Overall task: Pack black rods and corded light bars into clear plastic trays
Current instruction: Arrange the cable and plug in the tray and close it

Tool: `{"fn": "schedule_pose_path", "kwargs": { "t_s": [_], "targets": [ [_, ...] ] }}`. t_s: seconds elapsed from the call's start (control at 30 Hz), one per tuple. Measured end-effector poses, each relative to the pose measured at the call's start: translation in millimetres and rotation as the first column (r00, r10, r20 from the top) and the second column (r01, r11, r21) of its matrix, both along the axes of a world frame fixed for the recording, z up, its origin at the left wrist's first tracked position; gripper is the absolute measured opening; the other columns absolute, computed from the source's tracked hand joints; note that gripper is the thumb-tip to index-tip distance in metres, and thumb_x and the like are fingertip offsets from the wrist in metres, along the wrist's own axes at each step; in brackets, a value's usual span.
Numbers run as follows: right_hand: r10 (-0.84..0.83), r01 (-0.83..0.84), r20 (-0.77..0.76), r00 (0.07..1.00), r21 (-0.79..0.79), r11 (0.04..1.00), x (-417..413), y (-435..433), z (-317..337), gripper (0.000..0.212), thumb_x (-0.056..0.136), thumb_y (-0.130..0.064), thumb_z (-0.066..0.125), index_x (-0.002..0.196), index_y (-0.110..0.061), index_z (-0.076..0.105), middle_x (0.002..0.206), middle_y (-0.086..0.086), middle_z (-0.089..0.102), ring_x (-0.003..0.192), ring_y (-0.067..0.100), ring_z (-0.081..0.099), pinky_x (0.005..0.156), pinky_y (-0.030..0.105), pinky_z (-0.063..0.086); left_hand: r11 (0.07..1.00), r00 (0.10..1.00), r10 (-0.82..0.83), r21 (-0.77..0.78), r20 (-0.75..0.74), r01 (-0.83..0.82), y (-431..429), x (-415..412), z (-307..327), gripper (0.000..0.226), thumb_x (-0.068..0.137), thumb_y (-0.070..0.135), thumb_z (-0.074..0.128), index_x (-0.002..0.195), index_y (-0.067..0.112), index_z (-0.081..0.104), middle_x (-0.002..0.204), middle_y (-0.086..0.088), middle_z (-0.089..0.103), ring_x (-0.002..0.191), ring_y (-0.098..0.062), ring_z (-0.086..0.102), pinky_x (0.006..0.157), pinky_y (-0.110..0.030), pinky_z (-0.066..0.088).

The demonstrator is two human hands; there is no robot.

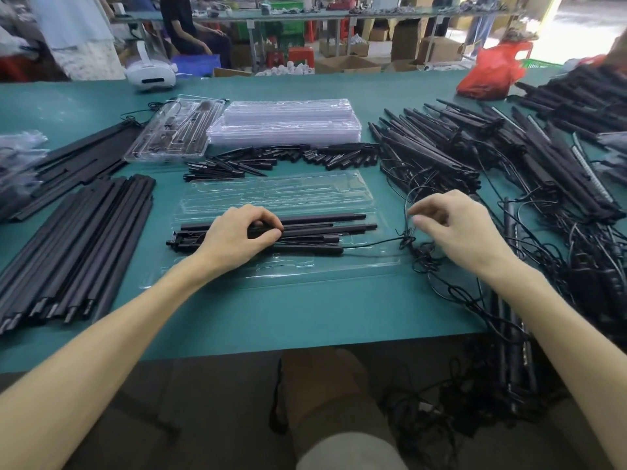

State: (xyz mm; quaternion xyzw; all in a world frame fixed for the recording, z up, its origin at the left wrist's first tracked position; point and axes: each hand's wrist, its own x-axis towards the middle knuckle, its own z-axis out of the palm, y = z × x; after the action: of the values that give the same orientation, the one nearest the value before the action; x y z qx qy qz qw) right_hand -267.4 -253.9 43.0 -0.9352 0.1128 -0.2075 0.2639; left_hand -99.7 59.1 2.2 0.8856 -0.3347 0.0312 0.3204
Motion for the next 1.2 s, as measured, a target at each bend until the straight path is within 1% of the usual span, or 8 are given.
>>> {"fn": "schedule_pose_path", "kwargs": {
  "t_s": [0.17,0.33,0.47,0.67,0.8,0.93,1.03,1.2],
  "targets": [
    [-0.078,0.083,-0.076,0.994,0.071,0.994,2.9,0.2,-7.1,0.023,0.099,-0.028,0.06,0.12,-0.022,0.064,0.088,-0.011,0.064,0.081,-0.001,0.057,0.067,0.021,0.04,1.0,1.0,0.008,0.018,-0.003,-0.008,0.6,-1.1,1.1,0.008,0.09,0.033,0.069,0.093,0.04,0.067,0.103,0.013,0.067,0.105,-0.017,0.059,0.099,-0.047,0.046],
    [-0.083,0.105,-0.225,0.971,0.089,0.99,13.6,4.3,-13.4,0.041,0.097,-0.035,0.063,0.134,-0.019,0.055,0.096,-0.006,0.065,0.092,0.017,0.057,0.083,0.031,0.04,1.0,1.0,0.0,0.021,-0.023,0.0,0.8,-1.6,2.7,0.013,0.089,0.029,0.07,0.092,0.042,0.066,0.105,0.011,0.068,0.106,-0.017,0.059,0.101,-0.047,0.045],
    [-0.063,0.103,-0.268,0.961,0.135,0.985,18.7,4.1,-10.2,0.039,0.093,-0.034,0.067,0.129,-0.021,0.06,0.1,-0.001,0.068,0.103,0.021,0.059,0.082,0.029,0.04,1.0,1.0,0.003,0.019,-0.031,-0.002,1.2,-1.6,3.0,0.011,0.089,0.03,0.071,0.094,0.04,0.068,0.105,0.009,0.068,0.107,-0.017,0.059,0.101,-0.047,0.045],
    [-0.039,0.098,-0.252,0.967,0.224,0.97,15.9,6.7,-6.8,0.038,0.086,-0.037,0.077,0.119,-0.023,0.065,0.091,-0.008,0.07,0.084,0.003,0.061,0.072,0.027,0.041,1.0,1.0,0.009,0.027,-0.019,-0.009,0.8,-3.1,2.3,0.009,0.089,0.032,0.071,0.095,0.038,0.068,0.106,0.01,0.068,0.107,-0.017,0.059,0.101,-0.046,0.044],
    [-0.042,0.082,-0.139,0.989,0.302,0.95,15.1,17.0,-4.1,0.036,0.082,-0.022,0.081,0.116,-0.018,0.069,0.091,-0.004,0.069,0.082,0.007,0.062,0.07,0.023,0.046,0.999,1.0,0.013,0.033,-0.016,-0.013,0.7,-3.9,3.2,0.009,0.089,0.033,0.07,0.094,0.04,0.067,0.106,0.011,0.067,0.107,-0.017,0.058,0.101,-0.047,0.044],
    [0.004,-0.008,0.023,1.0,0.193,0.981,19.1,37.7,2.7,0.027,0.083,-0.01,0.076,0.108,-0.02,0.071,0.088,-0.007,0.067,0.081,0.013,0.061,0.08,0.025,0.052,0.999,1.0,0.016,0.038,-0.017,-0.016,0.2,-3.8,3.7,0.008,0.089,0.033,0.07,0.095,0.039,0.068,0.107,0.012,0.067,0.108,-0.017,0.058,0.101,-0.047,0.044],
    [0.124,-0.122,0.103,0.987,-0.025,0.992,22.9,58.3,-0.5,0.026,0.088,-0.003,0.07,0.108,-0.019,0.073,0.099,-0.006,0.066,0.091,0.016,0.054,0.087,0.026,0.045,0.999,1.0,0.021,0.041,-0.011,-0.021,-0.3,-4.4,3.9,0.008,0.089,0.033,0.07,0.095,0.037,0.069,0.106,0.013,0.067,0.107,-0.016,0.058,0.101,-0.047,0.044],
    [0.35,-0.309,0.019,0.937,-0.425,0.851,27.6,96.6,-20.6,0.034,0.091,0.006,0.064,0.112,-0.018,0.074,0.105,-0.003,0.065,0.101,0.024,0.048,0.085,0.035,0.039,0.999,1.0,0.028,0.039,-0.015,-0.027,-0.7,-6.5,5.6,0.008,0.089,0.033,0.07,0.097,0.036,0.069,0.106,0.011,0.068,0.107,-0.016,0.058,0.101,-0.046,0.044]
  ]
}}
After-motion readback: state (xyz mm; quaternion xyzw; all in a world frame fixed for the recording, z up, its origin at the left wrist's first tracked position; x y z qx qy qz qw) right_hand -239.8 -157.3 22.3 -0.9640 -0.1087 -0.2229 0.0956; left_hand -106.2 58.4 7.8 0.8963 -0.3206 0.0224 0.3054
